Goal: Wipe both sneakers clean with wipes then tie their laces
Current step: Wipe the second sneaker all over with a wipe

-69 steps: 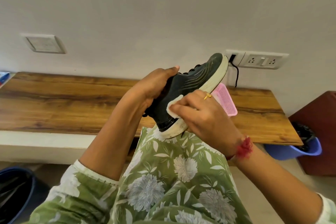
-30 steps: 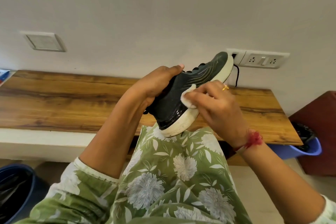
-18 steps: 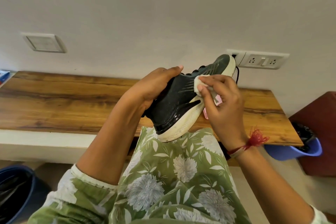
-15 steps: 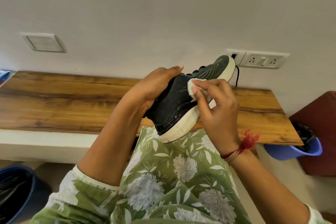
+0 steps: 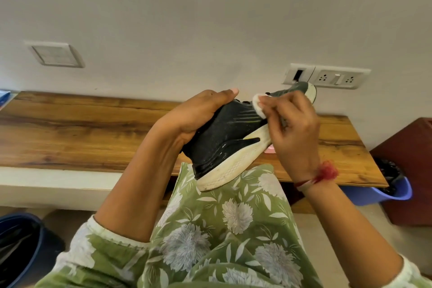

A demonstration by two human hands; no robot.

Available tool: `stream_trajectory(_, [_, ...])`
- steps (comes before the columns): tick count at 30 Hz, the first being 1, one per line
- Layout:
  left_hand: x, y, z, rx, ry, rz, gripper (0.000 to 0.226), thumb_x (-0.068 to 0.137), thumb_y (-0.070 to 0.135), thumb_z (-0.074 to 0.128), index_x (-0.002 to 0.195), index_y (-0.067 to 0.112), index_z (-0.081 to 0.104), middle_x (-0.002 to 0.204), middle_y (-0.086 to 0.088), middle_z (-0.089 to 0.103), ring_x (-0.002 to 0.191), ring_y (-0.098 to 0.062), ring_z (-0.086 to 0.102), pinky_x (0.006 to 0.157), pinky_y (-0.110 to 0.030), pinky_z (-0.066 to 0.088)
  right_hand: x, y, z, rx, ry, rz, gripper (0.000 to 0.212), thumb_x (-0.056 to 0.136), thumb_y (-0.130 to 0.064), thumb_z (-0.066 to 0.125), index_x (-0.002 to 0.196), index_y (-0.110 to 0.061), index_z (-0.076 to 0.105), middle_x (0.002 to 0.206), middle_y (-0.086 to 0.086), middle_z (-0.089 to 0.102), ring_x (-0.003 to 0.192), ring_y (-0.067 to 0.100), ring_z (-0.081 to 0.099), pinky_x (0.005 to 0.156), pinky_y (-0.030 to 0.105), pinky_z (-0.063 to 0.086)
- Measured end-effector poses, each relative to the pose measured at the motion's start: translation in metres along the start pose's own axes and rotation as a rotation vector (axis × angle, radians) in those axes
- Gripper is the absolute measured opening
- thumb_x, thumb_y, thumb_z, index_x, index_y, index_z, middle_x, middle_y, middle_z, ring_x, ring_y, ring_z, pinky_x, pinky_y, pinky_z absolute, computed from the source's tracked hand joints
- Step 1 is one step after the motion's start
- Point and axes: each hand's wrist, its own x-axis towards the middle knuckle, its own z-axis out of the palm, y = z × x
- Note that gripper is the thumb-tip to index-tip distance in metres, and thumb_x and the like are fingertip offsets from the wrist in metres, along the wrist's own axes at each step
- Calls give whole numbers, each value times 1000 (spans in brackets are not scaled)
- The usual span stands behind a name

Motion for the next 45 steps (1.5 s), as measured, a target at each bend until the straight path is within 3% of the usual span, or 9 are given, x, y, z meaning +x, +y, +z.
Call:
stream_trajectory(5, [1,-1,2,50,14,13,47,98,43,45,69,12,66,63,-8,62,54,-17,58,58,-25,46,-9,-24,-3,73,-57,-10,12,87,-4,64,96,-3,70,84,9,58,79,14,51,67,31,44])
stream_trajectory(9, [1,0,3,12,0,6,47,99,43,45,75,9,68,64,-7,67,56,-17,62,56,-23,49,-19,-34,8,8,-102,-100,16,82,1,68,97,-5,72,81,8,59,76,23,56,65,44,43])
stream_trajectory(12, [-1,-1,-1,-4,-43,40,46,99,42,44,78,8,67,70,-11,66,61,-21,61,61,-26,50,-18,-31,10,-76,-32,-56,18,82,2,67,98,-5,71,80,9,59,74,23,55,69,38,39])
stream_trajectory(18, [-4,-2,0,134,-70,115,51,100,40,42,60,13,60,54,-3,51,48,-16,48,48,-19,39,1,-20,4,62,-57,89,13,89,-12,62,96,-9,72,80,6,56,75,19,53,64,49,45])
stream_trajectory(27, [-5,-8,1,226,67,202,52,103,37,38,58,13,48,46,5,39,40,-6,37,42,-19,30,-6,-39,15,-94,-131,127,16,89,-26,58,96,-21,71,83,-3,56,82,17,52,74,33,31])
stream_trajectory(31, [-3,-9,-1,344,86,245,53,103,37,36,62,9,54,51,-2,45,44,-12,42,45,-20,34,3,-22,15,79,-103,298,14,88,-26,60,92,-20,72,85,0,62,84,21,57,74,45,46])
stream_trajectory(36, [-1,-18,-3,412,38,299,45,104,25,36,65,7,48,51,2,35,43,-8,31,44,-21,27,-8,-43,18,158,-47,218,11,90,-23,62,95,-19,71,86,-3,61,83,18,58,80,44,45])
stream_trajectory(41, [1,-23,-4,557,83,334,58,103,37,35,65,-3,53,54,-6,47,45,-11,43,50,-26,35,-18,-8,27,-154,-110,266,9,88,-26,62,90,-21,70,83,-3,58,82,18,53,81,29,23])
stream_trajectory(45, [-1,-32,-5,378,96,212,59,102,41,36,77,-5,62,60,-9,56,50,-13,52,51,-24,40,-24,6,25,11,-55,416,11,90,-22,61,93,-18,70,88,-1,61,86,19,56,79,39,40])
